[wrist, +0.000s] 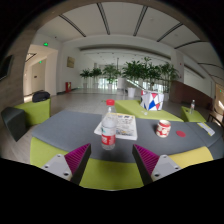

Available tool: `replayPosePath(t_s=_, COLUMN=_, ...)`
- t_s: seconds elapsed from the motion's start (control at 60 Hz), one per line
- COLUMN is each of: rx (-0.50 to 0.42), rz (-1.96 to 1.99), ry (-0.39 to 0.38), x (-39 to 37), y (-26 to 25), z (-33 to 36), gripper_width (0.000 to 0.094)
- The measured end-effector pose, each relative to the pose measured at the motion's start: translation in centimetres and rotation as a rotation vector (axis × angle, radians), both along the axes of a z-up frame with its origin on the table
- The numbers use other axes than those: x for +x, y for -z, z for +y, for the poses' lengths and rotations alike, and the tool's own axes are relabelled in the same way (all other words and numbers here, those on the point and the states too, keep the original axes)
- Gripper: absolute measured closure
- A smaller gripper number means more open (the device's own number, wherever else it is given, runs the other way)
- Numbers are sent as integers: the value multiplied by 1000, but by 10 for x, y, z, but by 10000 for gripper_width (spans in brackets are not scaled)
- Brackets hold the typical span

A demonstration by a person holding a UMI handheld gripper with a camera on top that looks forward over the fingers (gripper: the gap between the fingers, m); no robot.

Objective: Pour water

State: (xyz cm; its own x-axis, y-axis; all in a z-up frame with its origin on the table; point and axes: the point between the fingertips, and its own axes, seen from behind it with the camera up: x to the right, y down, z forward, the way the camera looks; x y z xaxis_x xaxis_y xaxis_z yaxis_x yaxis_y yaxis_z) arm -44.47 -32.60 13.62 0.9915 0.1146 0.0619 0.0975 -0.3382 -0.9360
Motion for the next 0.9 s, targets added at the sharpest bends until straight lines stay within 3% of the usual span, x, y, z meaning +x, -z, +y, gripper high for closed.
replayPosePath(t_s=0.15, rx=19, rz=1, ry=9, x=-33, y=24, z=81, gripper_width=81)
replayPosePath(t_s=0.3, rx=38, rz=12, ry=64, x=-32, y=42, z=150, gripper_width=86)
replayPosePath(t_s=0.4, rx=51, rz=11, ry=70, x=-33, y=52, z=181, gripper_width=130)
replayPosePath(t_s=0.517, rx=54, rz=28, ry=60, x=-36, y=62, z=201, gripper_width=245)
replayPosePath(t_s=0.6, rx=79, rz=22, ry=57, x=-34, y=60, z=205, gripper_width=429)
replayPosePath(t_s=0.833, rx=121, rz=39, ry=14, x=-37, y=51, z=205, gripper_width=589)
replayPosePath(t_s=0.85, rx=124, rz=42, ry=6, x=-37, y=49, z=205, gripper_width=635)
replayPosePath(t_s=0.9, rx=142, rz=56, ry=-10, x=-38, y=42, z=205, gripper_width=636)
